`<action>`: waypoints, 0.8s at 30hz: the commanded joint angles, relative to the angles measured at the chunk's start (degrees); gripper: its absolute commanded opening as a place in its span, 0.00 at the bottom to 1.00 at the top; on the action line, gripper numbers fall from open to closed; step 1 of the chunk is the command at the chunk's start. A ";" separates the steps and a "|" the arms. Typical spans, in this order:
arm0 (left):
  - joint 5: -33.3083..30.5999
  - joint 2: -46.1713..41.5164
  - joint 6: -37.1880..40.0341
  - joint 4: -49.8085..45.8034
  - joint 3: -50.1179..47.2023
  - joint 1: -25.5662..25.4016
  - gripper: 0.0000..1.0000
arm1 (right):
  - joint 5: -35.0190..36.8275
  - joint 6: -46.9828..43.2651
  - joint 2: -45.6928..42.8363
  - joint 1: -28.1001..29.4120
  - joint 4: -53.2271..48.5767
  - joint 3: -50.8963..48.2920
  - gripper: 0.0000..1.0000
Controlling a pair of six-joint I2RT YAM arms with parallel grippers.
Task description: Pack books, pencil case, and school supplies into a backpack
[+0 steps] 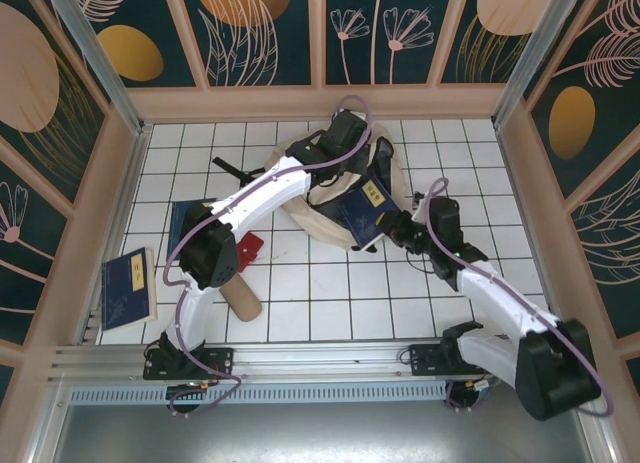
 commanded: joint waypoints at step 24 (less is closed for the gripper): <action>0.21 -6.77 -0.95 1.80 -0.56 -0.20 0.00 | 11.26 15.35 47.19 6.09 32.23 28.08 0.00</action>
